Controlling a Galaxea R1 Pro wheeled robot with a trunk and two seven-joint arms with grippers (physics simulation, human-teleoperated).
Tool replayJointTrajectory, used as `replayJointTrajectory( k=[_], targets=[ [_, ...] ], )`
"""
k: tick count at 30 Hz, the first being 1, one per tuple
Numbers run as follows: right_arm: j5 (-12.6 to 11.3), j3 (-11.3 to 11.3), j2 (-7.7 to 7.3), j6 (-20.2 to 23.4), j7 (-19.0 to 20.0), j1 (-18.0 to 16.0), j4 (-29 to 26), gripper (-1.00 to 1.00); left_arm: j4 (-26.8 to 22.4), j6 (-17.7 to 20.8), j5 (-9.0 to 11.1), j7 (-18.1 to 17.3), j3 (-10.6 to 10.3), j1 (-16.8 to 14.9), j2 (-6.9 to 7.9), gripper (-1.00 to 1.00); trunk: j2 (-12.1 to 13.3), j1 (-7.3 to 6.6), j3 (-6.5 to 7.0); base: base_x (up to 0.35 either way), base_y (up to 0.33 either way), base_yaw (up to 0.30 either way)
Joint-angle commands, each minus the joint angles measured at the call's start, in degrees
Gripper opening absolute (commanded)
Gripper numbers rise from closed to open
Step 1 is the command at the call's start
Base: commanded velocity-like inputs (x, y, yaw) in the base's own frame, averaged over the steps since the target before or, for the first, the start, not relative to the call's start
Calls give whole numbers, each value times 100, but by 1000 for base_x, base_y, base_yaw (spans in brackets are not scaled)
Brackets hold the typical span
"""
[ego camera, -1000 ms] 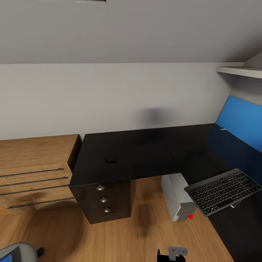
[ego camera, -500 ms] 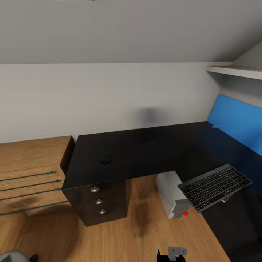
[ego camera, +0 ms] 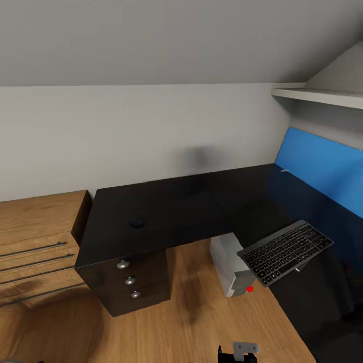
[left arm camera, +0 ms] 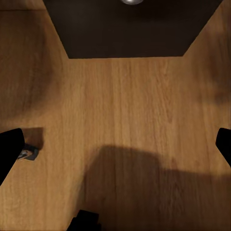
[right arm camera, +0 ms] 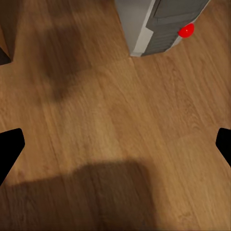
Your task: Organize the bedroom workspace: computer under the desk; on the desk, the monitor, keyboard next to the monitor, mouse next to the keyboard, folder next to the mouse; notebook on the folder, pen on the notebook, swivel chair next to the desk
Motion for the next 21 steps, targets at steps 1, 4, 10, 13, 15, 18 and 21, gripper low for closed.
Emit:
replayJointTrajectory(
  k=[1, 4, 10, 13, 15, 18, 21],
  targets=[
    [-26, 48, 2, -18, -27, -6, 12, 100, 0, -18, 24, 2, 3, -3, -5, 100, -3, 0, -7, 0, 1, -38],
    [-26, 48, 2, -20, -27, -6, 12, 100, -4, -15, 24, 5, 3, -3, -12, 100, -3, 0, -9, 0, 1, -20],
    [-26, 48, 2, -22, -27, -6, 12, 100, -7, -11, 25, 17, -2, -3, -17, 100, -244, 132, -118, 0, 0, -6],
    [-26, 48, 2, -22, -27, -6, 12, 100, -8, -10, 25, 24, -3, -3, -17, 100, -364, 198, -172, 0, 0, -1],
    [-26, 48, 2, -22, -27, -6, 12, 100, -8, -10, 25, 23, -3, -3, -17, 100, -444, 242, -208, 0, 0, 0],
    [-26, 48, 2, -24, -27, -6, 12, 100, -8, -10, 25, 19, -2, -3, -17, 100, -525, 286, -242, 0, 0, -18],
    [-26, 48, 2, -31, -27, -6, 12, 100, -8, -10, 24, 14, 2, -3, -18, 100, -525, 286, -231, 0, 0, -99]
  ],
)
